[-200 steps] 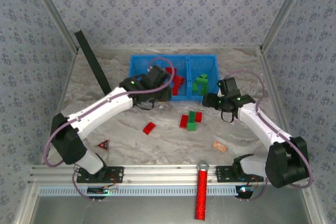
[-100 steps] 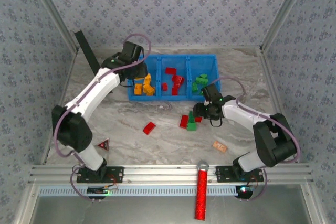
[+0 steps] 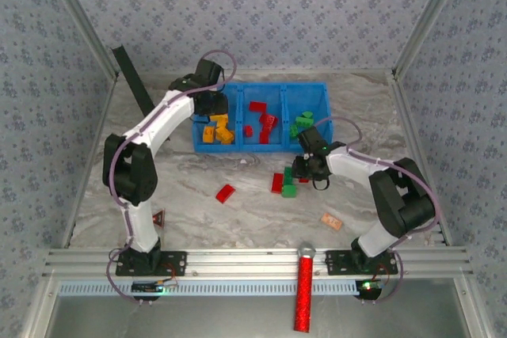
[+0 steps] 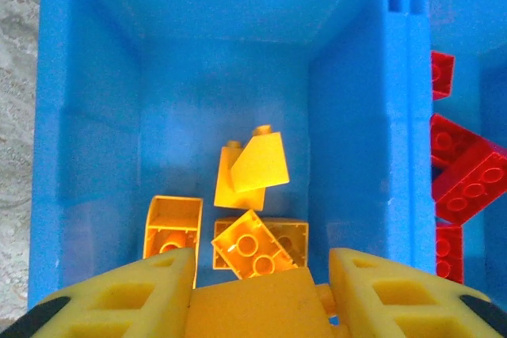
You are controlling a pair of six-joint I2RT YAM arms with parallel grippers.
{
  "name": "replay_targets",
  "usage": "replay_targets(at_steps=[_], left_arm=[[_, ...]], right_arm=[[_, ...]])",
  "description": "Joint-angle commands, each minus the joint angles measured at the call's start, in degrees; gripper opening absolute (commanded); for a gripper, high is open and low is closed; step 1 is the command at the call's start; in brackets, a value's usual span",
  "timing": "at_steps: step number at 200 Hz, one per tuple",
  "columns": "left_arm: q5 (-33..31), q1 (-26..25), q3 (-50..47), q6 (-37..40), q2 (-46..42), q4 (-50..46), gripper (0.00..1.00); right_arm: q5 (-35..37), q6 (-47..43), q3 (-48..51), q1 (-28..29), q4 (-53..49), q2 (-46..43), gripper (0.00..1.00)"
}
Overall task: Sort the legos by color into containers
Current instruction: Place the lego in the container.
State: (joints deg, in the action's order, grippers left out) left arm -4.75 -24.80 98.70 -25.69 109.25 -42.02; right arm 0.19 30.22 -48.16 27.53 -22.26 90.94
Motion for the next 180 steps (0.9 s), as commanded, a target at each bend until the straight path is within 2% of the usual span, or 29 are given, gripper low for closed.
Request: replay_targets(at_steps=[1,48,98,150,180], left_arm=[[1.0,0.5,2.6,1.7,2.4,-1.4,0.33],[1.2,0.8,4.8,2.2,7.7,-3.0,0.34],[1.2,1.7,5.4,1.9,10.7,-2.7,0.38],[1.9,1.9,4.9,1.8,10.5,-2.1,0.61],[2.4,1.9,4.8,2.9,8.4,-1.8,0.70]], right_arm=[[3.0,0.3,-1.0,0.6,-2.5,1.6,0.41],[4.1,-0.8,-1.9,0.7,-4.8,1.7,0.32],[5.3,-3.5,-4.9,1.5,-13.3,-5.0,0.28],[9.2,-7.2,-14.0,4.0,-23.2,-10.0,0.27],[10.3,-10.8,-20.6,4.7,-24.2,-8.6,0.27]])
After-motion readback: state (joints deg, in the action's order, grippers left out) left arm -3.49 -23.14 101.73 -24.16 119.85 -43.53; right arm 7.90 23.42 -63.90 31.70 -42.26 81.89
